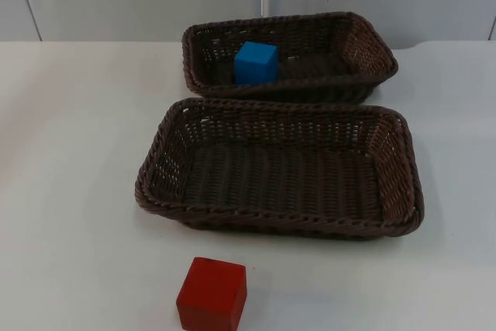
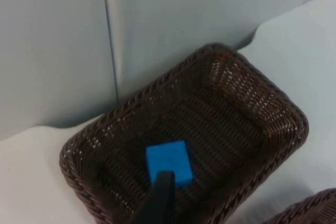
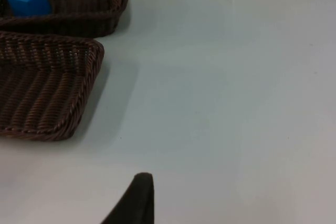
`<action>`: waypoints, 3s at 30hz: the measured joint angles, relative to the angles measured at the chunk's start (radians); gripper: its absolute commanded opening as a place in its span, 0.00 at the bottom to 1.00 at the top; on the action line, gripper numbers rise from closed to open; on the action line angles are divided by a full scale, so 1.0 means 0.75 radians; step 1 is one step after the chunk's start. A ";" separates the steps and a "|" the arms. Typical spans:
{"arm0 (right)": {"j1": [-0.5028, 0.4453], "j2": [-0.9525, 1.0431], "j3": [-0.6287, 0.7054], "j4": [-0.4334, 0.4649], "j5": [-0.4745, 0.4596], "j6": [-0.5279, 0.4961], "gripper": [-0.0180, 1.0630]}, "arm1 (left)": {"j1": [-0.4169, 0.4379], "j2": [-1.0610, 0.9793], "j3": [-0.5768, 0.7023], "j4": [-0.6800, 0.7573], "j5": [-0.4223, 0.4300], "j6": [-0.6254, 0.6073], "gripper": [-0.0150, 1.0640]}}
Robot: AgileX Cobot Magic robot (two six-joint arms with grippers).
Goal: Pick up one cube with the left hand and place it into the upper basket. Pick up one cube with the right hand and place it into the lower basket.
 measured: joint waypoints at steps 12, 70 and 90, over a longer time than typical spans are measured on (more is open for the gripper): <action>0.000 0.000 0.000 0.000 0.000 0.000 0.99 | 0.000 0.000 0.000 0.022 0.005 -0.005 0.83; 0.000 0.000 0.000 0.000 0.000 0.005 0.99 | 0.000 -1.225 1.694 0.093 -0.696 -0.011 0.83; 0.000 0.000 0.000 0.000 0.000 0.005 0.99 | 0.000 -1.712 1.929 0.080 -0.448 -0.070 0.83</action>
